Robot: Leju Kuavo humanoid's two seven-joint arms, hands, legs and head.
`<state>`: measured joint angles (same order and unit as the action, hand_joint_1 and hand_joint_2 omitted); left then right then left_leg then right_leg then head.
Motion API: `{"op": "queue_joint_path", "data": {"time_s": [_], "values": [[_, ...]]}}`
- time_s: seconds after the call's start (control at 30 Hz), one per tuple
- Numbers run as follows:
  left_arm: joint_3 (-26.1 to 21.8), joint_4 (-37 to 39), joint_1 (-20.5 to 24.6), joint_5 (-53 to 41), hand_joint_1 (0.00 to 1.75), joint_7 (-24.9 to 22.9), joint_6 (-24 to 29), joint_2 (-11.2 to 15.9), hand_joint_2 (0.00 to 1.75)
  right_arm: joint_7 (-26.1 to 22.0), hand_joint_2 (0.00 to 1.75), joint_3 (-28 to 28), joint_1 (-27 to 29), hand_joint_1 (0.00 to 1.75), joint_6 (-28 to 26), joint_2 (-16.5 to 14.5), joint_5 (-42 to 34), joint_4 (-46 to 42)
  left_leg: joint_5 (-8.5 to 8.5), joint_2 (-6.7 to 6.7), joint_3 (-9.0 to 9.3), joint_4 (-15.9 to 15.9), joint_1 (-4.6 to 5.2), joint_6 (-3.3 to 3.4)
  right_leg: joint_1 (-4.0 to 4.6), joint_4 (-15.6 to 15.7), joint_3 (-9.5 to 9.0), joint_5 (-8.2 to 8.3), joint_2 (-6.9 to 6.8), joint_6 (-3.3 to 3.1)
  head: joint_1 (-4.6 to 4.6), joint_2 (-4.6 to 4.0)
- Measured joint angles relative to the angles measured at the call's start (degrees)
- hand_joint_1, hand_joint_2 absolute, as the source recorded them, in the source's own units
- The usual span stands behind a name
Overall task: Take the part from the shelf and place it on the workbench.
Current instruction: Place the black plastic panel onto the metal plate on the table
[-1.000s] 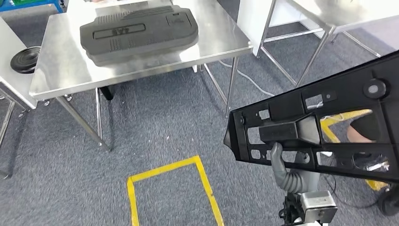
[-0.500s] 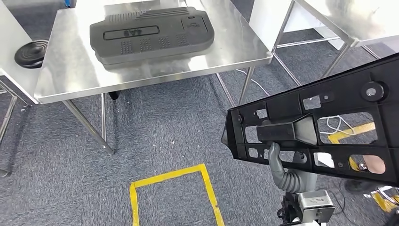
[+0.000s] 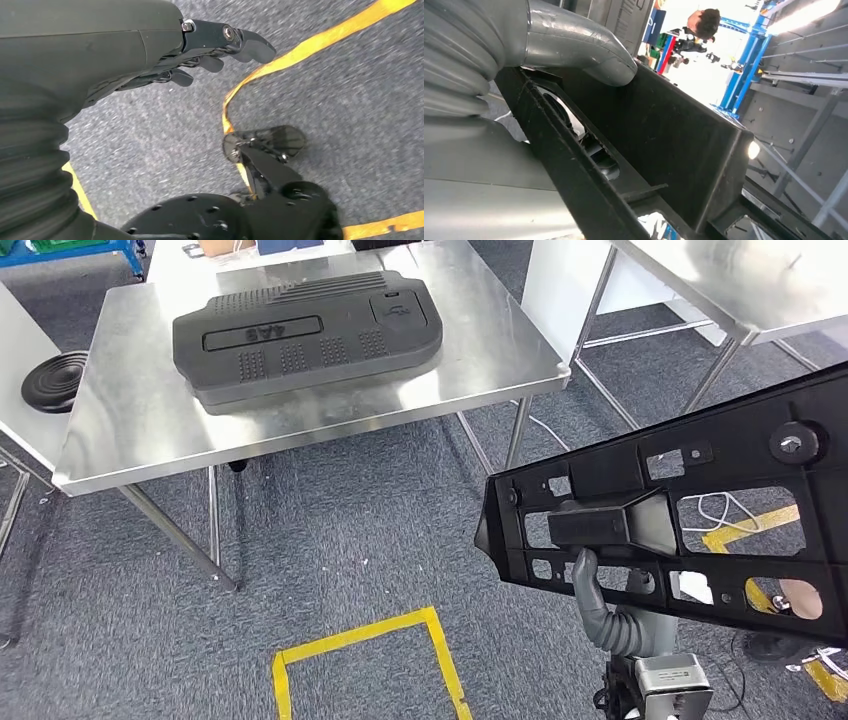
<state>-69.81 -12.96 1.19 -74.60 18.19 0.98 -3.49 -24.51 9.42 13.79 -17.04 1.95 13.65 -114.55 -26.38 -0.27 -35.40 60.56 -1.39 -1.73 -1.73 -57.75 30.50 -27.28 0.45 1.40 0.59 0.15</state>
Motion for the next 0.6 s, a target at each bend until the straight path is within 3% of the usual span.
{"op": "queue_joint_path", "data": {"time_s": [0.03,0.1,0.17,0.33,0.4,0.5,0.6], "values": [[-0.02,0.00,0.01,0.13,0.00,0.12,0.31,-0.03,1.75,-0.08,1.75,0.01,0.20,1.50,-0.20,0.01,0.36,-0.11,0.28,0.02,0.37,-0.84,0.07,0.31,0.12,-0.15,0.11,-0.33,0.01,0.33,0.06,0.00],[-0.16,-0.01,0.01,0.48,0.00,0.51,0.94,-0.14,1.75,-0.34,1.75,0.01,1.23,1.50,-0.92,0.02,1.27,-0.62,0.56,0.05,0.59,-0.78,0.25,0.79,0.28,-0.34,0.26,-0.70,-0.01,0.19,0.08,0.00],[-0.48,-0.01,-0.03,0.75,0.00,0.81,1.50,-0.28,1.75,-0.67,1.75,-0.01,2.81,1.50,-1.94,0.02,2.25,-1.40,0.91,-0.13,0.63,-0.82,0.47,0.80,0.34,-0.11,-0.13,-0.73,-0.15,-0.26,0.07,0.00],[-1.33,-0.01,-0.02,0.96,0.00,0.97,2.39,-0.50,1.75,-1.13,1.75,-0.63,7.35,1.50,-4.50,-0.01,3.91,-4.08,0.55,-0.35,0.53,-0.82,0.77,1.44,0.31,0.91,-0.68,-0.67,-0.38,-0.12,0.08,0.00],[-1.43,-0.01,-0.01,0.95,0.00,0.98,2.58,-0.58,1.75,-1.28,1.75,-1.13,8.84,1.50,-5.12,-0.04,4.18,-5.12,0.37,-0.33,0.59,-0.82,0.79,1.75,0.29,1.21,-0.56,-0.74,-0.38,0.38,0.08,0.00],[-1.54,-0.01,0.01,0.84,0.00,1.13,2.61,-0.64,1.75,-1.72,1.75,-1.80,10.41,1.50,-5.73,-0.19,4.86,-6.53,0.11,-0.24,0.63,-0.74,0.95,2.24,0.12,1.67,-0.60,-0.70,-0.38,1.75,0.10,0.00],[-1.70,-0.03,0.04,0.75,0.00,1.37,2.61,-0.62,1.75,-2.05,1.75,-2.04,11.32,1.50,-6.05,-0.48,5.86,-7.79,0.25,-0.17,1.17,-1.50,1.19,3.58,-0.14,2.17,-1.20,-0.47,-0.38,2.98,0.12,0.00]]}}
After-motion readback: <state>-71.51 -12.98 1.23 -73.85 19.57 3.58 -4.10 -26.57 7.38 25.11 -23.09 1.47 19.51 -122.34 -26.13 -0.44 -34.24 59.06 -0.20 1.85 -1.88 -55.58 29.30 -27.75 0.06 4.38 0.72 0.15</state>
